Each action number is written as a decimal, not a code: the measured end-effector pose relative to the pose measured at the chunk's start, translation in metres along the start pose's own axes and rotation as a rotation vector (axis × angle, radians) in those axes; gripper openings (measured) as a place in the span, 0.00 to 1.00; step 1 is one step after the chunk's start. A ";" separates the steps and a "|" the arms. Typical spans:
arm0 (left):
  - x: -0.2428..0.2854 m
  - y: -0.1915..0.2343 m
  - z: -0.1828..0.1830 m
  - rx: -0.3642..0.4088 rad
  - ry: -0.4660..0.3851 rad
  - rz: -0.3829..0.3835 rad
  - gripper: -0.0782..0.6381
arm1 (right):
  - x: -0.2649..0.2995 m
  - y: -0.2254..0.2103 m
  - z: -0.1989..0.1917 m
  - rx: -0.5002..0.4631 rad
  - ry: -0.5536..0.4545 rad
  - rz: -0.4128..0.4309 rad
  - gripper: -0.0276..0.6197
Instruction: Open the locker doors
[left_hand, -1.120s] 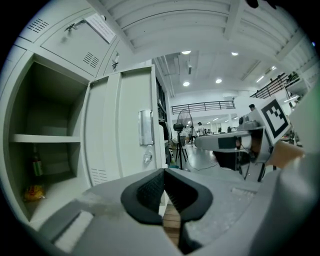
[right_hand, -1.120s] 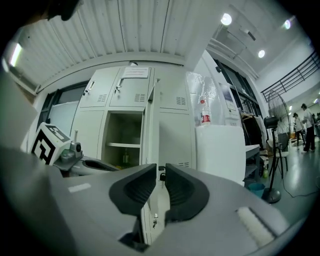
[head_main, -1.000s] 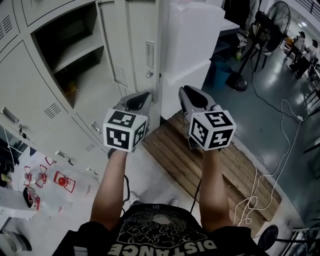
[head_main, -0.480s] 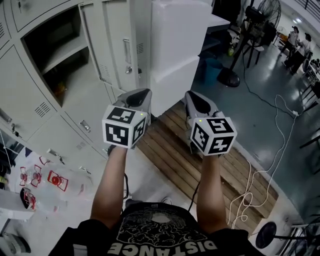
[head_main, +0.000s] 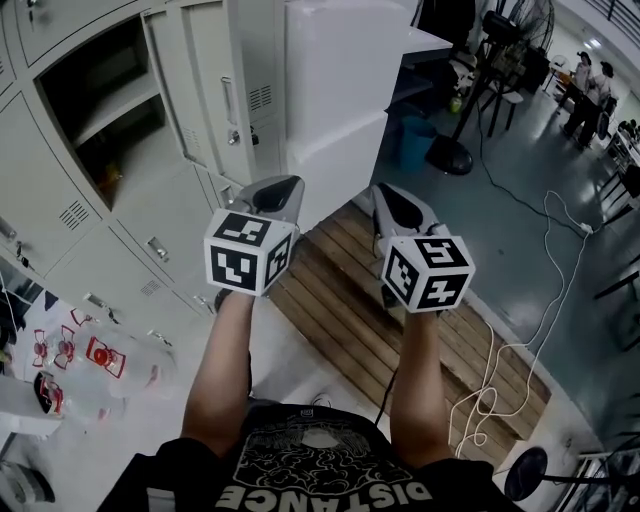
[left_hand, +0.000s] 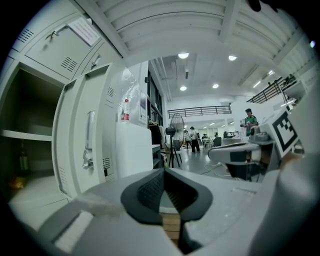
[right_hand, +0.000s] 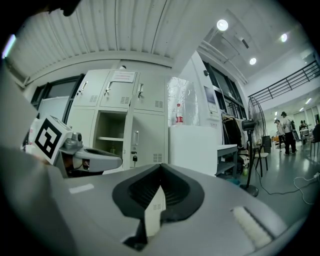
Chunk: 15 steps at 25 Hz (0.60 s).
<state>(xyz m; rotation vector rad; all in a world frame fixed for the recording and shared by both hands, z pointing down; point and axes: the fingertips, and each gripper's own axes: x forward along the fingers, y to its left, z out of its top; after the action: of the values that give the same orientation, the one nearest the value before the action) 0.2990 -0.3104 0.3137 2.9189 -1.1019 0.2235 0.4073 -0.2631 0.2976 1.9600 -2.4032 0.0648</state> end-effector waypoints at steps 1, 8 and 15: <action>0.001 -0.001 0.001 0.000 0.000 0.002 0.11 | -0.001 -0.002 0.000 0.000 0.000 0.002 0.04; 0.000 -0.001 0.002 0.003 0.001 0.017 0.11 | -0.002 -0.003 0.003 -0.007 -0.001 0.015 0.04; -0.002 -0.006 0.004 0.005 0.002 0.025 0.11 | -0.005 -0.003 0.004 -0.007 -0.002 0.025 0.04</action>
<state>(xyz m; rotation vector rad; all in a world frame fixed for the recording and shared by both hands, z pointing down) 0.3018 -0.3054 0.3097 2.9103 -1.1395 0.2305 0.4115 -0.2594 0.2937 1.9287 -2.4262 0.0548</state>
